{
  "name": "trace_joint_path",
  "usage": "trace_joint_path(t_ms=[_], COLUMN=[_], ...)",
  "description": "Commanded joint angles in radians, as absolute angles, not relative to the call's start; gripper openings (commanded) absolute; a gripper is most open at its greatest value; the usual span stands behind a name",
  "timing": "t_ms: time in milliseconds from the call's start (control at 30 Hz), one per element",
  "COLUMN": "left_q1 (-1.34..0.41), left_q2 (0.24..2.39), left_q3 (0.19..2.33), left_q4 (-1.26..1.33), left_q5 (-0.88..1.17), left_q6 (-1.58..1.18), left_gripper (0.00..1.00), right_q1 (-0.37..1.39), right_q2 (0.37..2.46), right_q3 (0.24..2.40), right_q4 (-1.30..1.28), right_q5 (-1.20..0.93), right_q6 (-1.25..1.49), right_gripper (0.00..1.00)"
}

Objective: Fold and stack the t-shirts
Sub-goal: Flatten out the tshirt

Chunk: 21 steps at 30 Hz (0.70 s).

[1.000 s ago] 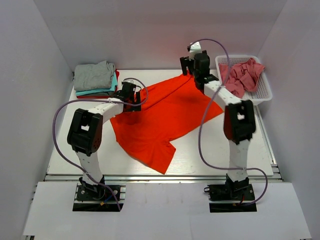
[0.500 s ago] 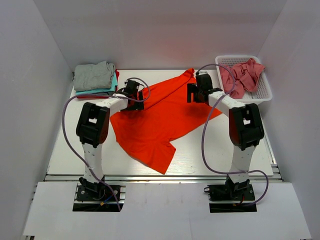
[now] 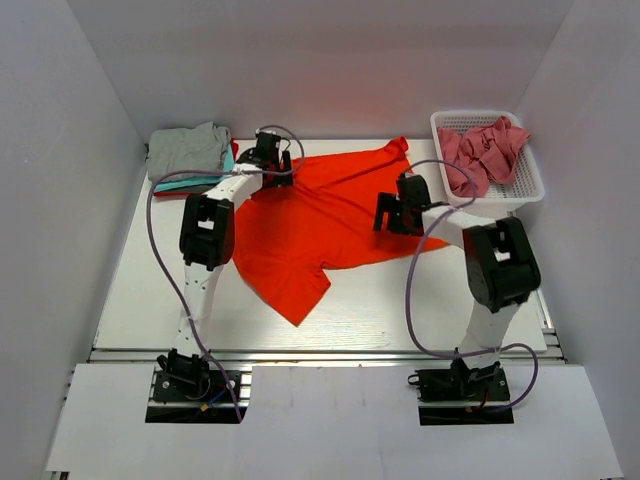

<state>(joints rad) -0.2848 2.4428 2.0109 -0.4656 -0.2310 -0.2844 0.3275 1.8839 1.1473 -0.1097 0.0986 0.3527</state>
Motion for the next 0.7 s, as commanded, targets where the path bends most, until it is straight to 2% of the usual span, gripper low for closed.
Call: trace_joint_path(t_ms=[0,100,267,467,633,667], left_q1=[-0.270,-0.270,-0.270,-0.270,-0.281,-0.281], left_q2=[2.575,2.681,2.689,2.496,2.204,2.153], left_q3=[2.167,2.332,2.388,2.263,2.097,2.001], left_q4=[-0.500,-0.477,-0.407,-0.422,-0.483,-0.492], left_q5=[-0.079,0.007,0.117,0.059,-0.029,-0.063], left_q6=[-0.259,-0.233,-0.253,-0.195,-0.144,-0.144], left_gripper=[1.00,1.00,1.00,1.00,1.00,1.00], right_q1=[0.347,0.406,0.459,0.449,0.428,0.425], right_q2=[1.777,1.663,1.524,1.450,1.407,1.404], right_q3=[0.931,0.809,0.752,0.908,0.974,0.974], right_q4=[-0.155,-0.158,-0.225,-0.284,-0.366,-0.418], right_q5=[-0.081,-0.133,-0.089,0.162,0.224,0.232], right_q6=[0.431,0.431,0.431,0.388,0.458,0.478], right_gripper=[0.89,0.88,0.90,0.90,0.90,0.90])
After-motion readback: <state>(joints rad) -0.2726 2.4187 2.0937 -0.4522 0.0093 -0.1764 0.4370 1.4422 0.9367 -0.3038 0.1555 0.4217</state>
